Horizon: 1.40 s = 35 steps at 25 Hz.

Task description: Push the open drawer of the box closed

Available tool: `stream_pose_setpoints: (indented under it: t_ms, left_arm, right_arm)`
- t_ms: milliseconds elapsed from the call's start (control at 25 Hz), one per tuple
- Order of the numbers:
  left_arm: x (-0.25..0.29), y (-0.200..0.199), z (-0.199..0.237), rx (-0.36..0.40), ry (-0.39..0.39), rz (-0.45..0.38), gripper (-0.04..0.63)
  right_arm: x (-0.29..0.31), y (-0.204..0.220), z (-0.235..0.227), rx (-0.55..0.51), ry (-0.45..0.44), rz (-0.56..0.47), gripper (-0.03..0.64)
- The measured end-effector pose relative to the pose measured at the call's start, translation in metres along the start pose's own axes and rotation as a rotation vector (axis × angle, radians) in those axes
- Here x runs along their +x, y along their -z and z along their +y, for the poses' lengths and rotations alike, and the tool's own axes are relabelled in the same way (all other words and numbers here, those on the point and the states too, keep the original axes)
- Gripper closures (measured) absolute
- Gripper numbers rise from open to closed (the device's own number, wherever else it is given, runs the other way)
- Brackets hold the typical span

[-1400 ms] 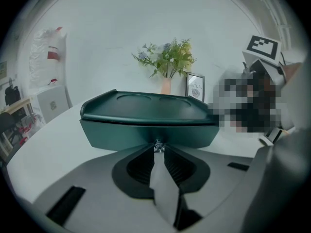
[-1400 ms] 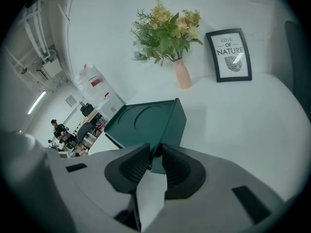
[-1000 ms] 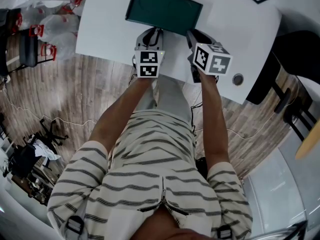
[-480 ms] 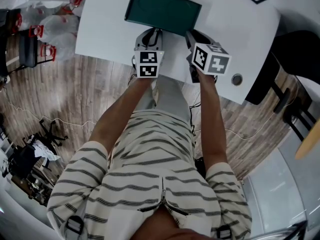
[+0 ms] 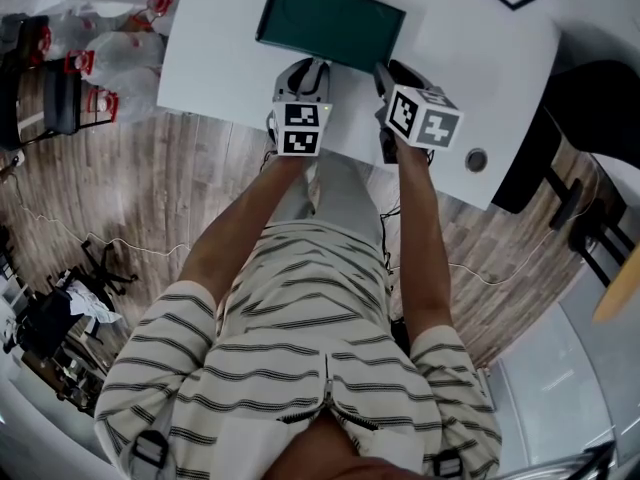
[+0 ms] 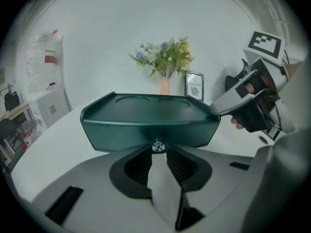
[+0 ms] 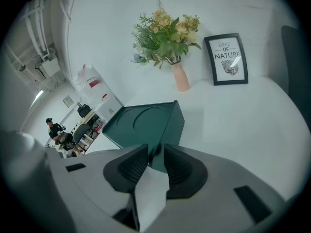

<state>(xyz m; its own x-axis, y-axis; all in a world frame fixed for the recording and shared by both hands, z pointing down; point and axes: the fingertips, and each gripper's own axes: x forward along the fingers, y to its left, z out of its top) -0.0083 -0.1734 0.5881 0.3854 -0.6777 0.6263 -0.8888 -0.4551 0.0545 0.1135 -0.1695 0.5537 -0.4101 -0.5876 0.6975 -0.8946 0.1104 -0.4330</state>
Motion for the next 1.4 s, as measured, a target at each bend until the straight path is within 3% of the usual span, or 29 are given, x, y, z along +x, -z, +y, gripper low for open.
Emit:
stream_pose_setpoints:
  t_ms: [520, 920, 1400]
  left_arm:
    - [-0.05, -0.031, -0.007, 0.027, 0.04, -0.079, 0.525]
    - [-0.116, -0.071, -0.013, 0.07, 0.071, -0.185, 0.594]
    - [-0.179, -0.121, -0.016, 0.107, 0.099, -0.329, 0.594]
  right_arm:
    - [-0.048, -0.003, 0.026, -0.048, 0.013, -0.144, 0.536]
    - [-0.104, -0.007, 0.068, -0.13, 0.037, -0.289, 0.607]
    - [-0.157, -0.019, 0.117, -0.259, 0.011, -0.479, 0.607]
